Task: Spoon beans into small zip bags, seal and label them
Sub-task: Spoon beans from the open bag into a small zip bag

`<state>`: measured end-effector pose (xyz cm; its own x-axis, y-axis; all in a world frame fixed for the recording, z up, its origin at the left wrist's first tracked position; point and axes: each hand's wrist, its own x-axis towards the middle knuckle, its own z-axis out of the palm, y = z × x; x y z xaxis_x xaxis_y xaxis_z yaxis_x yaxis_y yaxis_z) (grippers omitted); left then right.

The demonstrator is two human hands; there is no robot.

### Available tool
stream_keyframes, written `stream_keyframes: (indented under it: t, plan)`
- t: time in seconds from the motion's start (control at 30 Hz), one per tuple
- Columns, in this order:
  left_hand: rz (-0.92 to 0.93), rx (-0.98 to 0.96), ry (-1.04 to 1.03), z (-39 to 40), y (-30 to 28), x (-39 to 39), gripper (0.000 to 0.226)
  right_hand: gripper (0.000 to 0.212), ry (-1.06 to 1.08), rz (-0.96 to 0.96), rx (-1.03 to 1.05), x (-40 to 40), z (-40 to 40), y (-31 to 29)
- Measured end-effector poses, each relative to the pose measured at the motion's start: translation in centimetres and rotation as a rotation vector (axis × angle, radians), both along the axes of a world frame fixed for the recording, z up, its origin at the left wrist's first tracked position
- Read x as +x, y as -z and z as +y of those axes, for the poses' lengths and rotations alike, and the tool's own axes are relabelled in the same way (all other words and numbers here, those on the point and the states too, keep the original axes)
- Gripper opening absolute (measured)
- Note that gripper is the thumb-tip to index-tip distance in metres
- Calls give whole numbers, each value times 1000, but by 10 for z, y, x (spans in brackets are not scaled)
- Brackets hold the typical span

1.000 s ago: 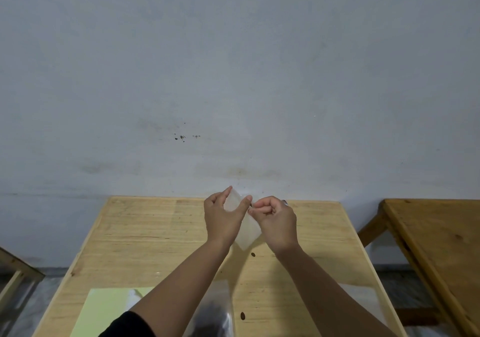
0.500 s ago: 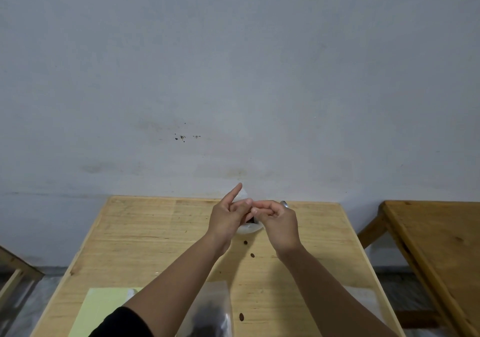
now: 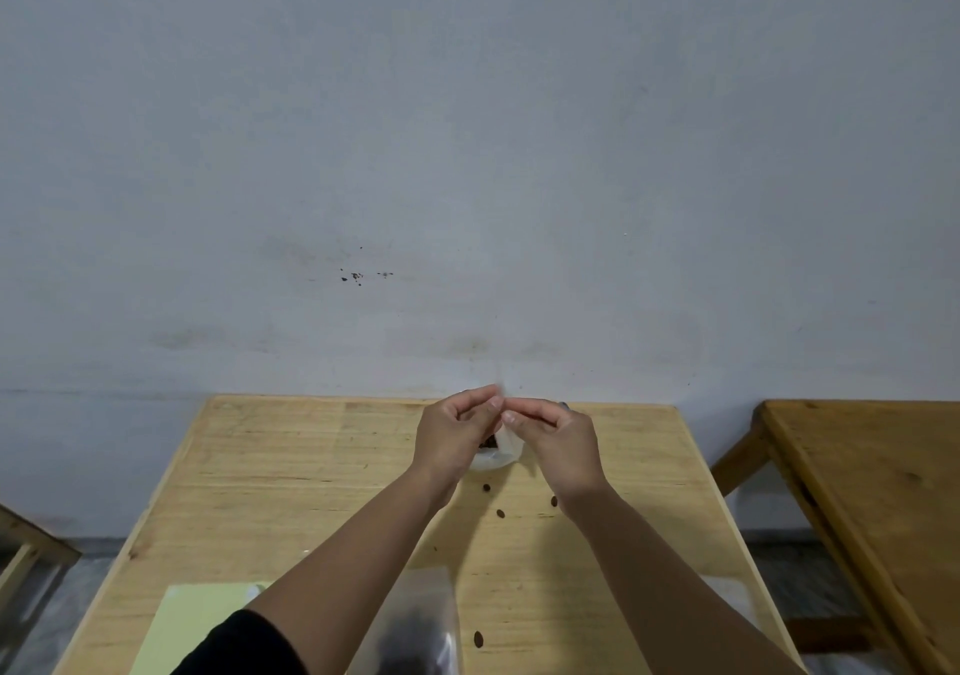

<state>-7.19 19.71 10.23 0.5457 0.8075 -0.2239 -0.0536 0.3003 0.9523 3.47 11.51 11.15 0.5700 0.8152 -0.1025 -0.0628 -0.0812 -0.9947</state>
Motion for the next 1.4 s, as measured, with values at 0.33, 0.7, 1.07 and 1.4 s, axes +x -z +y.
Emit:
stream_keyframes:
  t: [0.33, 0.7, 1.07, 1.4]
  plan:
    - [296, 323, -188, -8, -12, 12, 14, 17, 109, -415, -87, -6, 7, 0]
    - [288, 301, -147, -9, -7, 8, 12, 7, 140, -268, -132, -3, 5, -1]
    - [439, 454, -216, -4, -15, -4, 17, 16, 276, -394, -220, -9, 12, -8]
    - [294, 475, -120, -2, -17, -22, 16, 17, 149, -418, -155, -14, 5, -24]
